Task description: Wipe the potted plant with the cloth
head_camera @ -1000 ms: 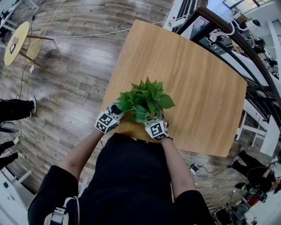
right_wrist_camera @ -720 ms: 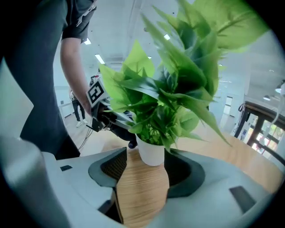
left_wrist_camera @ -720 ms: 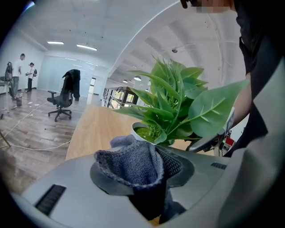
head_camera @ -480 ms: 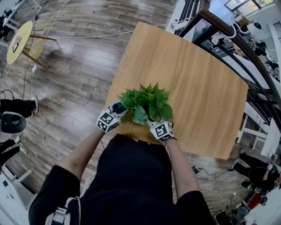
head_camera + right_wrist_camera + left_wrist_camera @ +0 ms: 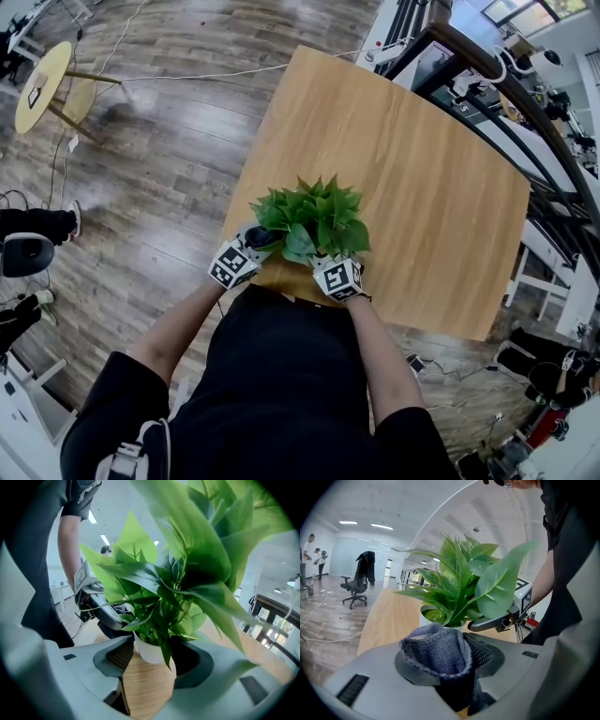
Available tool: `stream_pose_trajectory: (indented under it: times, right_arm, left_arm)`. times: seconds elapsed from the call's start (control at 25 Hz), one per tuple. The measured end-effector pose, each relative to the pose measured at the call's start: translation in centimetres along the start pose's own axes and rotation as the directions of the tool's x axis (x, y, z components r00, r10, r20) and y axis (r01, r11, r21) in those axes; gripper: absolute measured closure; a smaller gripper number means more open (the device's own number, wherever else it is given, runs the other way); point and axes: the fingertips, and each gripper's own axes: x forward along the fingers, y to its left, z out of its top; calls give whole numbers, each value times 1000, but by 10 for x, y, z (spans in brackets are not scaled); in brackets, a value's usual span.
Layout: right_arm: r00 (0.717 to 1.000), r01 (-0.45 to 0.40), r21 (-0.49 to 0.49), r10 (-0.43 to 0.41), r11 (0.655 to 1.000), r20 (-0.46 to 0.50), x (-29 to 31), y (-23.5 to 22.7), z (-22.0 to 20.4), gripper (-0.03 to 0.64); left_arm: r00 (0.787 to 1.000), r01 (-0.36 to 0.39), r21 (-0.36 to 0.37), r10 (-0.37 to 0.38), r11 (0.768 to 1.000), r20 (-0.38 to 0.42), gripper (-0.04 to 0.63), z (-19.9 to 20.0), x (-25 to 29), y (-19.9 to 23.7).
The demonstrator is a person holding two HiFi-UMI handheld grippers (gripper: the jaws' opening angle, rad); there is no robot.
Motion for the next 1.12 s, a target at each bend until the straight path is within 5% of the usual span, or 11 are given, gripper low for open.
stream_pose_trajectory:
  times: [0.44, 0.76, 0.96, 1.12]
  right_arm:
    - [997, -73, -61, 72, 995, -19, -3, 34, -4, 362]
    - [1000, 6, 41, -6, 999, -20, -5, 4, -25, 360]
    - [998, -59, 5, 59, 998, 28, 0, 4, 0, 360]
    - [1000, -17, 27, 16, 999, 20, 4, -1, 2, 362]
  left_arm:
    - [999, -42, -52, 43, 998, 18, 422, -1, -5, 22]
    - [998, -60, -31, 61, 998, 29, 422, 5, -7, 34]
    - [998, -57, -16, 57, 998, 26, 422, 9, -3, 31]
    - [998, -59, -14, 59, 998, 20, 422, 10, -3, 27]
